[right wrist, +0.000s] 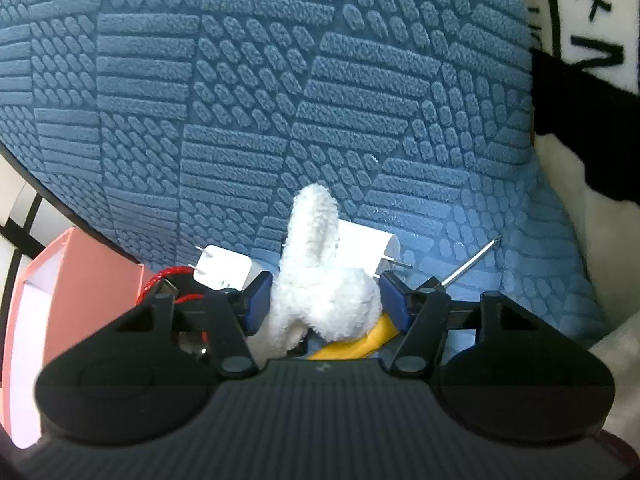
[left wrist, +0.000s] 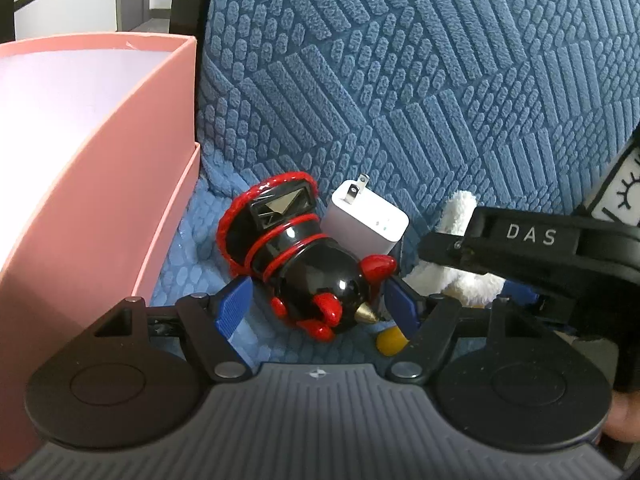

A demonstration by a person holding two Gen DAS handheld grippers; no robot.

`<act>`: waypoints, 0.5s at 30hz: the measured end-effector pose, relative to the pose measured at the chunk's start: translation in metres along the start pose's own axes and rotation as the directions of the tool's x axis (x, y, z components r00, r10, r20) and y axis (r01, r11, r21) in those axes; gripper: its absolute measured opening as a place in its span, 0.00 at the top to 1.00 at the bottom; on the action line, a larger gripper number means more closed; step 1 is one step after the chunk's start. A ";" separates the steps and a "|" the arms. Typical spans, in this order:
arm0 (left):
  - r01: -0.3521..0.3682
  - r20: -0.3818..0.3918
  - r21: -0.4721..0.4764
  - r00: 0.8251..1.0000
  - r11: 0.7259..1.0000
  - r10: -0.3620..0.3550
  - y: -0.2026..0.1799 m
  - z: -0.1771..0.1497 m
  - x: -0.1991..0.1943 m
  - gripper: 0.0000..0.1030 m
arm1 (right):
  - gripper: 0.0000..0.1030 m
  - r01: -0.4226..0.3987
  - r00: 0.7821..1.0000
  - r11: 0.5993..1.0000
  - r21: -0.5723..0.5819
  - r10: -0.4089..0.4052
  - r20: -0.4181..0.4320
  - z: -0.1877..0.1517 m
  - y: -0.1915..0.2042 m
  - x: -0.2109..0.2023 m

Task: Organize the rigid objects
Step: 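Close the right gripper on the white plush toy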

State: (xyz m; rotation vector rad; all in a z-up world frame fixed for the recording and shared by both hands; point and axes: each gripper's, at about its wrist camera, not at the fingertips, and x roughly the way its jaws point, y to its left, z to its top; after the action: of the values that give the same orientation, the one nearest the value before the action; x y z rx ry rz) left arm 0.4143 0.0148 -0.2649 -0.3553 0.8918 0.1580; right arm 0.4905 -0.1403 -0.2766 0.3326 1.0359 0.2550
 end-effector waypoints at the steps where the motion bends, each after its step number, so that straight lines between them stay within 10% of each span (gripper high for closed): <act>1: 0.000 -0.002 -0.004 1.000 1.000 0.000 0.000 0.001 0.001 0.25 | 0.40 0.002 1.000 1.000 -0.007 -0.002 0.000 0.000 0.001 0.000; 15: 0.029 -0.031 -0.059 0.999 0.998 -0.031 0.001 0.012 0.011 0.25 | 0.43 0.061 0.998 0.997 -0.050 -0.062 -0.003 0.014 -0.006 -0.026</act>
State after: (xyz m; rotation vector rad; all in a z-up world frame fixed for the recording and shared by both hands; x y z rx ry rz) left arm 0.4302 0.0199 -0.2669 -0.4263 0.9141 0.1513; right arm 0.4903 -0.1571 -0.2514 0.2548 1.0407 0.2259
